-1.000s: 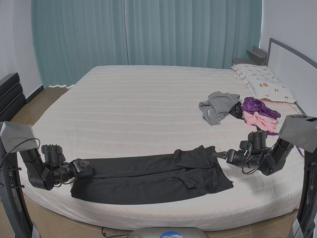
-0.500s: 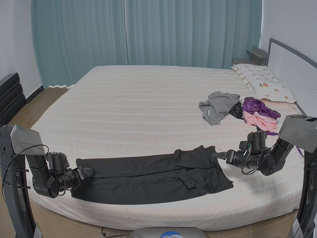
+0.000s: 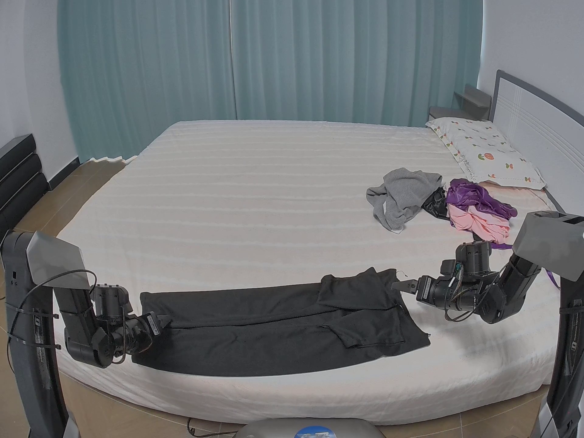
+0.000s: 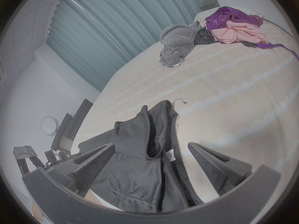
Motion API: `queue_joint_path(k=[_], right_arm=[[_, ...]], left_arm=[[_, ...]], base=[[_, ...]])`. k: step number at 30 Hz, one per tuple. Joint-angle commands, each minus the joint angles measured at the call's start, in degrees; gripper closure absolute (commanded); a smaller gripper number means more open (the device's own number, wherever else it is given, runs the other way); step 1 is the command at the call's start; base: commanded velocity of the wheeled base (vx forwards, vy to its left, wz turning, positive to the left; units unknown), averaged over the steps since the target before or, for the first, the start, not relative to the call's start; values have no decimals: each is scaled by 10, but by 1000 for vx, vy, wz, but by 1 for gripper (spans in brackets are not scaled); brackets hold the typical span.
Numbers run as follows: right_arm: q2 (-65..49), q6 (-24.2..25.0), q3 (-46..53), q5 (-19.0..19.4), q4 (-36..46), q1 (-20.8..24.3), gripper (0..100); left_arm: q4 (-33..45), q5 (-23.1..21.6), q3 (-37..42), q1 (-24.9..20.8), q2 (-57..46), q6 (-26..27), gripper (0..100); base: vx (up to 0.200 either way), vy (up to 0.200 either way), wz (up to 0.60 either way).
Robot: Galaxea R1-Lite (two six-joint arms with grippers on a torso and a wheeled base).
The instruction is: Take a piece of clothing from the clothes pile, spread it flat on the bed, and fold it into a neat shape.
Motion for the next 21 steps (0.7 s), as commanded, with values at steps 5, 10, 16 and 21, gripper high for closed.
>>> queue_joint_path(k=[5,10,16,21], right_arm=[[2,0,-1,1,1,-3,0],[2,0,0,1,1,-3,0],[2,1,0,0,1,-3,0],[2,0,1,0,1,-3,0]], left_arm=[[1,1,-2,-13,5,-31,100],[-5,2,4,-13,1,-44,100],[-24,4,8,-6,-4,-52,100],[-26,6,6,-6,-3,-77,100]], base=[[0,0,0],[0,0,0],[0,0,0],[0,0,0]])
